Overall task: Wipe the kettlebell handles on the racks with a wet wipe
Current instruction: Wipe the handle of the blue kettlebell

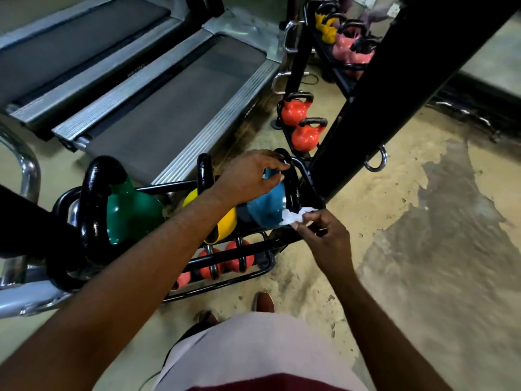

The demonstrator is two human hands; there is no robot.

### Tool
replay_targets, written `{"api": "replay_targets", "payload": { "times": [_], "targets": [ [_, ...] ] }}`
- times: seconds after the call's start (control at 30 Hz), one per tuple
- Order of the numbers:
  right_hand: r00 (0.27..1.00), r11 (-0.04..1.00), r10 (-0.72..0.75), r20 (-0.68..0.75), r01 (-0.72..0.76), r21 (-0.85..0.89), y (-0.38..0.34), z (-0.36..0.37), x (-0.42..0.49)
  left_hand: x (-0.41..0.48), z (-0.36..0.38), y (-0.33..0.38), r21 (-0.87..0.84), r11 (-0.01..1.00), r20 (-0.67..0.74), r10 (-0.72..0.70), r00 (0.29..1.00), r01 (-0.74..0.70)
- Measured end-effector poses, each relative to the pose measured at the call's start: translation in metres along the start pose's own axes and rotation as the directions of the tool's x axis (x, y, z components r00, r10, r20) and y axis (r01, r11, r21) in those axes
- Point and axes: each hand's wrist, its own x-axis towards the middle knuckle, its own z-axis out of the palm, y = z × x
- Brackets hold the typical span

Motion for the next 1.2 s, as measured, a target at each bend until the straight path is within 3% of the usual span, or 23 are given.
{"api": "replay_targets", "payload": {
  "times": [0.13,0.23,0.37,0.47,0.6,0.7,0.8,0.87,1.03,1.2],
  "targets": [
    [0.964,0.962,-0.191,-0.186,0.147,-0.229,-0.002,0.032,0.0,0.0,0.003,-0.001,-0.004,1.0,-0.004,0.013,1.0,-0.013],
    [0.922,0.968,-0.158,-0.354,0.074,-0.238,-0.009,0.05,0.009,0.002,0.0,0.0,0.013,1.0,0.0,0.012,1.0,-0.012],
    [0.892,0.956,-0.13,-0.433,-0.004,-0.294,-0.02,0.059,0.027,0.001,0.003,0.003,0.021,1.0,0.017,0.006,1.0,-0.006],
    [0.9,0.945,-0.129,-0.417,-0.016,-0.327,-0.018,0.063,0.024,-0.005,0.006,0.001,0.032,0.999,0.023,0.005,1.0,-0.005],
    [0.907,0.971,-0.1,-0.41,-0.001,-0.239,-0.005,0.051,-0.009,-0.006,0.01,0.003,0.016,1.0,0.041,0.022,0.999,-0.023],
    [0.924,0.999,0.002,-0.383,-0.015,-0.033,0.001,0.035,-0.02,-0.002,0.007,0.003,0.032,0.999,0.041,0.025,0.999,-0.026],
    [0.968,0.969,0.143,-0.206,-0.094,0.229,0.001,0.027,-0.016,-0.003,0.0,-0.001,0.028,0.999,0.014,0.02,1.0,-0.02],
    [0.975,0.939,0.188,-0.12,-0.143,0.313,0.003,0.023,-0.015,-0.006,0.0,-0.002,0.024,1.0,0.008,0.019,1.0,-0.019],
    [0.989,0.961,0.141,-0.044,-0.126,0.246,0.001,0.007,-0.007,-0.002,0.006,0.001,0.018,0.999,0.019,0.027,0.999,-0.028],
    [0.992,0.989,-0.105,-0.074,0.112,0.101,-0.022,0.015,0.023,-0.003,0.002,-0.005,0.025,1.0,0.013,0.004,1.0,-0.004]
  ]
}}
